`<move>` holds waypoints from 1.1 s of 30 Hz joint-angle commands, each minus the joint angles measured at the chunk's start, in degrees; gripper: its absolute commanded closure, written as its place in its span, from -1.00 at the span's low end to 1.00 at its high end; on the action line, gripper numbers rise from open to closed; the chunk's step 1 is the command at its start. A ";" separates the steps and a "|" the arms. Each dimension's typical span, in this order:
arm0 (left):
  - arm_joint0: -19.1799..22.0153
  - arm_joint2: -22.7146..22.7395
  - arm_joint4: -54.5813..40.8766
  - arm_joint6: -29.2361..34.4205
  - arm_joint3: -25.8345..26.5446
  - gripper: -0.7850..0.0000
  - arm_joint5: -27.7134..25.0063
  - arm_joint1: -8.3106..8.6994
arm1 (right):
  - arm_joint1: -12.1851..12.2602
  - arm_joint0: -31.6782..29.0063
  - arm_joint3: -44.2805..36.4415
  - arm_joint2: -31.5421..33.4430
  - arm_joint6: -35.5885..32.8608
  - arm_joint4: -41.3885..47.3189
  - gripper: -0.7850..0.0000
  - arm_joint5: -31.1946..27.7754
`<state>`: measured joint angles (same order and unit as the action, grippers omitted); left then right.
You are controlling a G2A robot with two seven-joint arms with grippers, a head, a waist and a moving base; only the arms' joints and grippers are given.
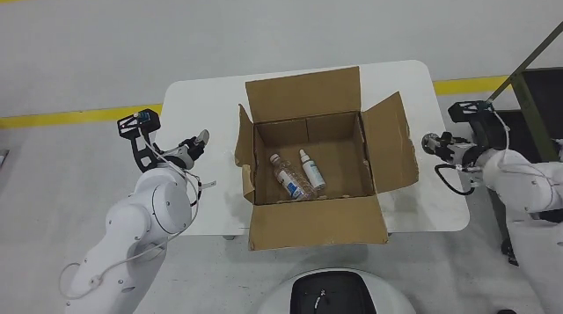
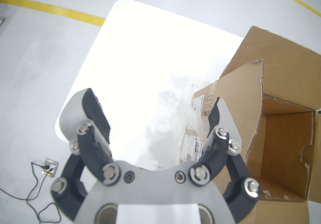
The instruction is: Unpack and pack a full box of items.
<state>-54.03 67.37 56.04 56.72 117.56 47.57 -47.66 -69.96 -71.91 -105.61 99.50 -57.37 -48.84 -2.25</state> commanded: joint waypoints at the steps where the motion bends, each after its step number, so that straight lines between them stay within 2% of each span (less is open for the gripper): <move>1: 0.00 0.00 0.00 0.00 0.00 -1.00 0.00 0.00 | -0.02 -1.74 -4.22 2.99 1.57 7.17 1.00 -0.02; 7: 0.00 0.00 0.00 0.00 0.00 -1.00 0.00 0.00 | -0.06 -5.16 -10.00 7.03 4.11 24.89 1.00 -4.00; 9: 0.00 0.00 0.00 0.00 0.00 -1.00 0.00 0.00 | 0.04 -5.35 -10.06 7.10 3.24 30.55 1.00 -6.42; 13: 0.00 0.00 0.00 0.00 0.00 -1.00 0.00 0.00 | 0.39 -3.81 -7.82 4.88 0.66 35.96 1.00 -9.08; 18: 0.00 0.00 0.00 0.00 0.00 -1.00 0.00 0.00 | 0.76 -0.40 -4.66 -0.97 -1.50 35.07 1.00 -9.51; 30: 0.00 0.00 0.00 0.00 0.00 -1.00 0.00 0.00 | 0.76 -0.40 -4.66 -0.97 -1.50 35.07 1.00 -9.51; 33: 0.00 0.00 0.00 0.00 0.00 -1.00 0.00 0.00 | 0.71 0.11 -4.83 -3.91 0.98 33.51 1.00 -9.22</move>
<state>-54.03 67.37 56.04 56.72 117.56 47.57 -47.66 -69.24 -72.23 -110.45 96.79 -57.18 -14.60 -11.79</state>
